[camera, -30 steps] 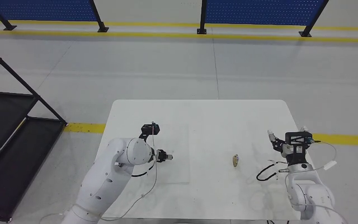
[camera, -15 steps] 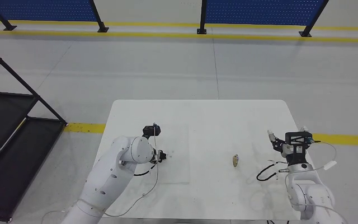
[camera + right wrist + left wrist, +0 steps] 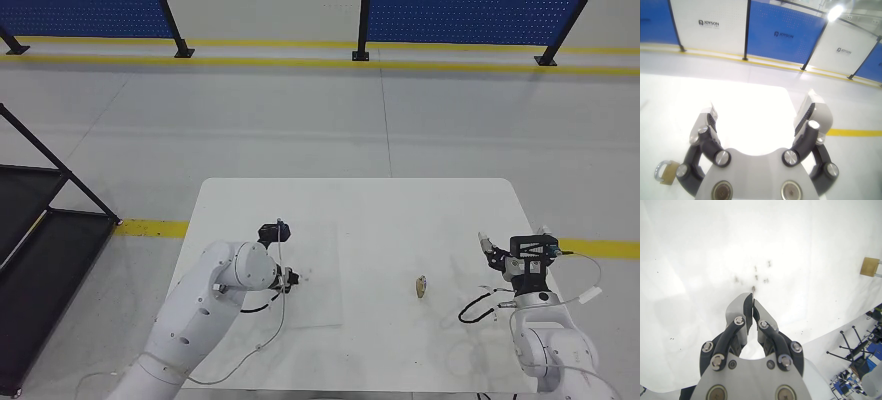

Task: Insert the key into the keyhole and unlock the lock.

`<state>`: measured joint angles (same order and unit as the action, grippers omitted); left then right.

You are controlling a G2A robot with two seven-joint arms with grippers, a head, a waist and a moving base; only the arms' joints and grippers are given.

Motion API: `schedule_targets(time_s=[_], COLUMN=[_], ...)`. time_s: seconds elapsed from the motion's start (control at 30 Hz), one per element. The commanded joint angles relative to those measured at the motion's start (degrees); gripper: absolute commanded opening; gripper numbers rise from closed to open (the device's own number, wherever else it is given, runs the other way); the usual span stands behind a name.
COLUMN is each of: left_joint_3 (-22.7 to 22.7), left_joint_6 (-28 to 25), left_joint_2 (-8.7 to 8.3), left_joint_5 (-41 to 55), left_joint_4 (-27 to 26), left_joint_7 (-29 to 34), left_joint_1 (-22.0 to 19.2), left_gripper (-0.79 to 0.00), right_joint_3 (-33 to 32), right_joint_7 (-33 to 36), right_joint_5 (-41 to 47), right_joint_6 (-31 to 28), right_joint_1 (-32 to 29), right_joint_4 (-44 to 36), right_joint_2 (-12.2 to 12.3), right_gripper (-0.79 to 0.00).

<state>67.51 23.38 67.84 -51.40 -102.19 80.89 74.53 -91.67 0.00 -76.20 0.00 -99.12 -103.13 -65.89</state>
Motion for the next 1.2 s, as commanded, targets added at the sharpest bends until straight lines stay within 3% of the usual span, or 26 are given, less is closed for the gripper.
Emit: schedule_targets(time_s=[0.0,0.17,0.3,0.47,0.63,0.87,1.17], left_joint_3=[0.42,3.78,9.96,20.41,27.93,31.95,32.03], left_joint_6=[-0.14,0.63,-0.12,-6.97,-16.29,-22.82,-23.13], left_joint_2=[-0.11,-0.38,-0.48,-0.37,-0.59,-1.39,-1.46], left_joint_5=[0.14,4.2,15.6,39.74,58.49,72.47,72.47], left_joint_4=[-1.44,-7.85,-10.15,-5.77,1.05,10.01,10.3], left_joint_7=[0.14,-1.35,-4.73,-8.31,-6.15,3.14,3.65], left_joint_1=[0.4,2.37,5.97,10.79,13.98,13.12,12.89], left_gripper=[-0.785,-0.785,-0.785,-0.785,-0.785,-0.785,-0.785], right_joint_3=[0.0,0.0,0.0,0.0,0.0,0.0,0.0], right_joint_7=[0.0,0.0,0.0,0.0,0.0,0.0,0.0], right_joint_5=[0.0,0.0,0.0,0.0,0.0,0.0,0.0], right_joint_6=[0.0,0.0,0.0,0.0,0.0,0.0,0.0], right_joint_1=[0.0,0.0,0.0,0.0,0.0,0.0,0.0], right_joint_4=[0.0,0.0,0.0,0.0,0.0,0.0,0.0], right_joint_2=[0.0,0.0,0.0,0.0,0.0,0.0,0.0], right_gripper=[0.0,0.0,0.0,0.0,0.0,0.0,0.0])
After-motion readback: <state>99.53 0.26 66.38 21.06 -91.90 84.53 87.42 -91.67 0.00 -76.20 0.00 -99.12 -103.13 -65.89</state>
